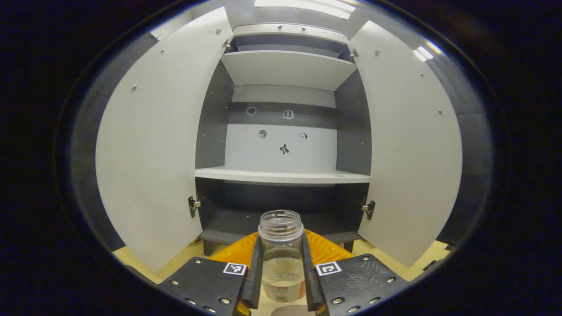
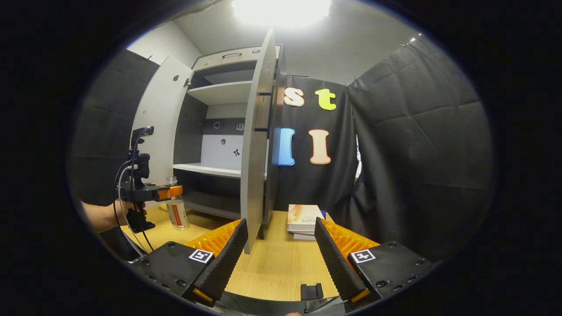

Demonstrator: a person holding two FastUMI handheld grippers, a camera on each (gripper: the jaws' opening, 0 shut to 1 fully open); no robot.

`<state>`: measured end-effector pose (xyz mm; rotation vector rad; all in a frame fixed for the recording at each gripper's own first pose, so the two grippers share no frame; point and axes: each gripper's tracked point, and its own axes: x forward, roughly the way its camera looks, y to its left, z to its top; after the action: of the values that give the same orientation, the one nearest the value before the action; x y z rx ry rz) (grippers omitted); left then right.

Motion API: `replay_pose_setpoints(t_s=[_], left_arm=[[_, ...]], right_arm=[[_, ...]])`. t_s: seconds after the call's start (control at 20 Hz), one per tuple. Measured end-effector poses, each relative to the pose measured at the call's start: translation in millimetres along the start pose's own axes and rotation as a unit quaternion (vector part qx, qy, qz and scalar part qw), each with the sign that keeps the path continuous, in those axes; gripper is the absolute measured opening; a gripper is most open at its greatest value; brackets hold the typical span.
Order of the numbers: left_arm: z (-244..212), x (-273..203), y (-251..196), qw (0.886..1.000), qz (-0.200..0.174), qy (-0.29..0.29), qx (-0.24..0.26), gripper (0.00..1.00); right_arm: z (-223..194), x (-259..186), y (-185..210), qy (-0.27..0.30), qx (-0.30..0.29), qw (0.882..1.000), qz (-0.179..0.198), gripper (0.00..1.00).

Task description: Grasp the bottle in the cabinet with the left hand and place it on the coaster, then close the right door with the right hand and the left door with the left hand.

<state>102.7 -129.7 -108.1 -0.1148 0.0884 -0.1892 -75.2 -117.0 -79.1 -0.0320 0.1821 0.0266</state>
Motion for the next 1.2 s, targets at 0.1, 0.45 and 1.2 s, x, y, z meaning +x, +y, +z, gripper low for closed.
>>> replay_pose_setpoints(t_s=[0.1,0.45,1.2], left_arm=[[-18,-3,0,1.000,0.000,0.010,-0.001,0.42],[-67,-16,-5,0.999,0.004,0.037,0.000,0.42],[-108,-45,-21,0.999,0.020,0.041,0.014,0.45]], right_arm=[[-1,2,2,0.002,-0.002,1.000,0.002,0.97],[-8,6,8,0.017,-0.010,1.000,0.007,0.97],[-11,3,10,0.025,-0.017,0.999,0.013,0.96]])
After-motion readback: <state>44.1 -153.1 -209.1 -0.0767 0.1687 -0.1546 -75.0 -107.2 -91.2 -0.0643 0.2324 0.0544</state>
